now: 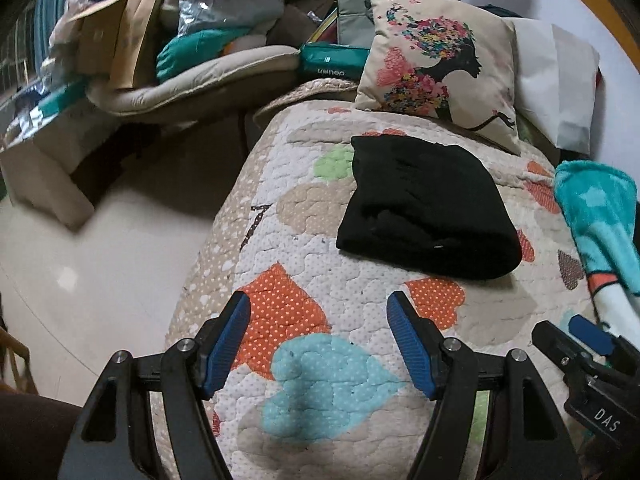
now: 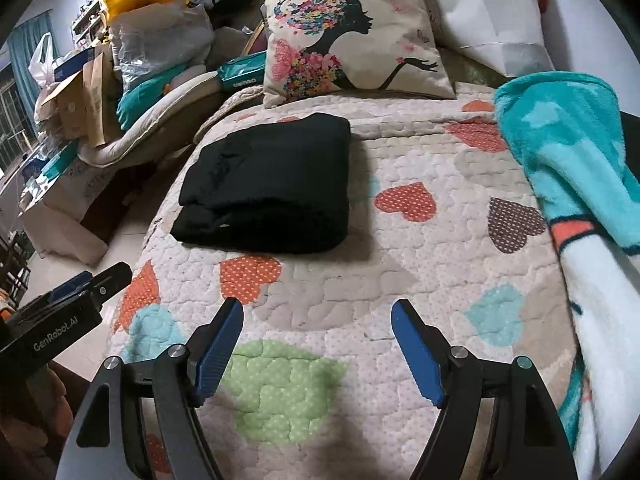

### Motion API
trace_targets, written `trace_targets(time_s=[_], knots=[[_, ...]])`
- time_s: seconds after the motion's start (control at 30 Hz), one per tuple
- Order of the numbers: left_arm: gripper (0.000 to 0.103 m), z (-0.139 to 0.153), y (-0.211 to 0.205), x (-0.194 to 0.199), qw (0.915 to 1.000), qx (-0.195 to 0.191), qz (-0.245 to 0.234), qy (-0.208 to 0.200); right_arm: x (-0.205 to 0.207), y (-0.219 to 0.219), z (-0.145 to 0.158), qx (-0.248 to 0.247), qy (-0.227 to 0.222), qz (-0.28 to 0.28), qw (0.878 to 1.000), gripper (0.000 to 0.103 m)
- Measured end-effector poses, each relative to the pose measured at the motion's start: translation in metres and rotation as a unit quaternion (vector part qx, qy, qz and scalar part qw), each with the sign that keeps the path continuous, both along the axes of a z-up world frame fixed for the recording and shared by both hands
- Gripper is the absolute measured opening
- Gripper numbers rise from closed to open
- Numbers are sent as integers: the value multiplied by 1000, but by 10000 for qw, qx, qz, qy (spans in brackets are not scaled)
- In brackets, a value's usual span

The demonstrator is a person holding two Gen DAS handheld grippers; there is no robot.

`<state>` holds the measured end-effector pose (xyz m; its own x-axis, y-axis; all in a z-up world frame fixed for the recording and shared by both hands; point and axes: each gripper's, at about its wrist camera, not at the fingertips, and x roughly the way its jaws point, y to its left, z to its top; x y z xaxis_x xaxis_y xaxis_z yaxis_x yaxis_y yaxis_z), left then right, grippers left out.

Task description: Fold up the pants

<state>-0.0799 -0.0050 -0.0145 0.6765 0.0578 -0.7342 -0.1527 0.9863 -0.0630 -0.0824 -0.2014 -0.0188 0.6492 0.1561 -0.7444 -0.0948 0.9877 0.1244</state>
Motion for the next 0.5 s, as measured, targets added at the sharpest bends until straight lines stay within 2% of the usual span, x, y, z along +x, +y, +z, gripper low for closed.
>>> trace_targets(time_s=[0.27, 0.5], knots=[[70, -10, 2, 7, 9997, -34, 109, 215, 1, 4, -3, -112, -39, -42, 9999, 82], [70, -13, -2, 10, 9996, 8, 122, 240, 0, 10, 1, -292, -241, 25, 9993, 82]])
